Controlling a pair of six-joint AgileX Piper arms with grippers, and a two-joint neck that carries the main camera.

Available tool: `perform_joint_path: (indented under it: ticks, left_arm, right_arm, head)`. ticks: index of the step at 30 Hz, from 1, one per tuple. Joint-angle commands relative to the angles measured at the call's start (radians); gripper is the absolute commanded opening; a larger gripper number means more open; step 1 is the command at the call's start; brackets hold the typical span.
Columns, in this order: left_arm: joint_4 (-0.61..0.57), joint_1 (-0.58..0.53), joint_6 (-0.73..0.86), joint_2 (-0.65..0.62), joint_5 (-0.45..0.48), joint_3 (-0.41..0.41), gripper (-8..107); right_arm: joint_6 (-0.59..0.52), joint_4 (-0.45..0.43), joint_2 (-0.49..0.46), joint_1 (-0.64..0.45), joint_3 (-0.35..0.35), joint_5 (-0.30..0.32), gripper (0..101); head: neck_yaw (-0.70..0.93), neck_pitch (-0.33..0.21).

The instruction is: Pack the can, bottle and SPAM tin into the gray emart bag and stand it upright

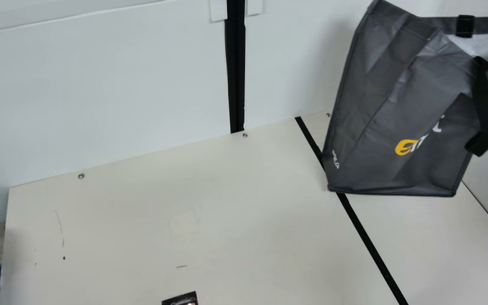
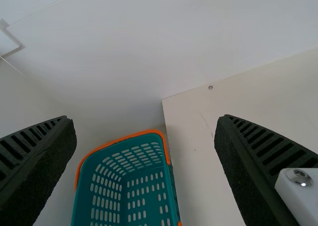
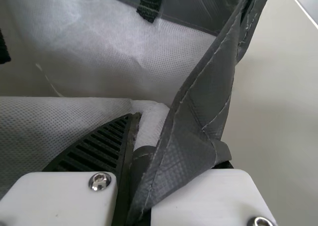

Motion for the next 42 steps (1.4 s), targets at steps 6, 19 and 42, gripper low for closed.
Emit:
perform_joint_path:
  ticks: [6,19,42]
  left_arm:
    - [0.0,0.0,0.0,0.0,0.0,0.0,90]
    - [0.0,0.0,0.0,0.0,0.0,0.0,90]
    - [0.0,0.0,0.0,0.0,0.0,0.0,90]
  right_arm:
    - [0.0,0.048,0.007,-0.044,0.0,0.029,23]
    - [0.012,0.141,-0.018,-0.077,-0.046,0.073,67]
    - [0.084,0.224,-0.057,0.018,-0.256,0.092,95]
  head:
    - [-0.001,-0.023]
    - [-0.001,-0.023]
    - [-0.001,-0.023]
